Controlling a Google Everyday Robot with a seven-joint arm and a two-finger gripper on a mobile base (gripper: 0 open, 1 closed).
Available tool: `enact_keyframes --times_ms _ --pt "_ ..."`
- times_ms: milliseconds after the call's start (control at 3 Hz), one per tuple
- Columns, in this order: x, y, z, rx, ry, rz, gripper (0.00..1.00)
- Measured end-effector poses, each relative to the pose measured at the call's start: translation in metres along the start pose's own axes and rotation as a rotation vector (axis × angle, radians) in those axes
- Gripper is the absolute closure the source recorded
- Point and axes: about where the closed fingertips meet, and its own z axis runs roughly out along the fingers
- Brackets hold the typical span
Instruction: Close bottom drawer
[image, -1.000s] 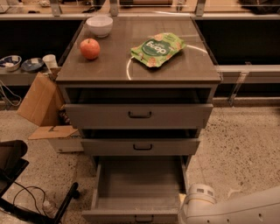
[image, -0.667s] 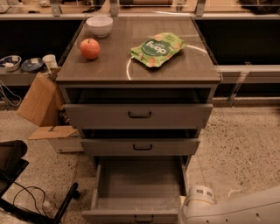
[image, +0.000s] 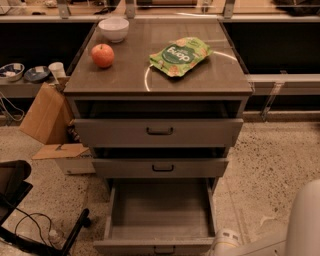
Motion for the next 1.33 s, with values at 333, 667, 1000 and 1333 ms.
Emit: enact_keyframes --times_ms 333,667,1000,1333 --pt "0.000 -0.008 0.067 -0.033 -0.047 0.012 0.55" --pt "-0.010 -0.036 0.090 0.004 -0.074 -0.001 0.79" --pt "-0.018 -0.077 0.103 0.079 -0.070 -0.032 1.00" --pt "-0.019 -0.083 0.104 0.095 -0.068 -0.039 1.00"
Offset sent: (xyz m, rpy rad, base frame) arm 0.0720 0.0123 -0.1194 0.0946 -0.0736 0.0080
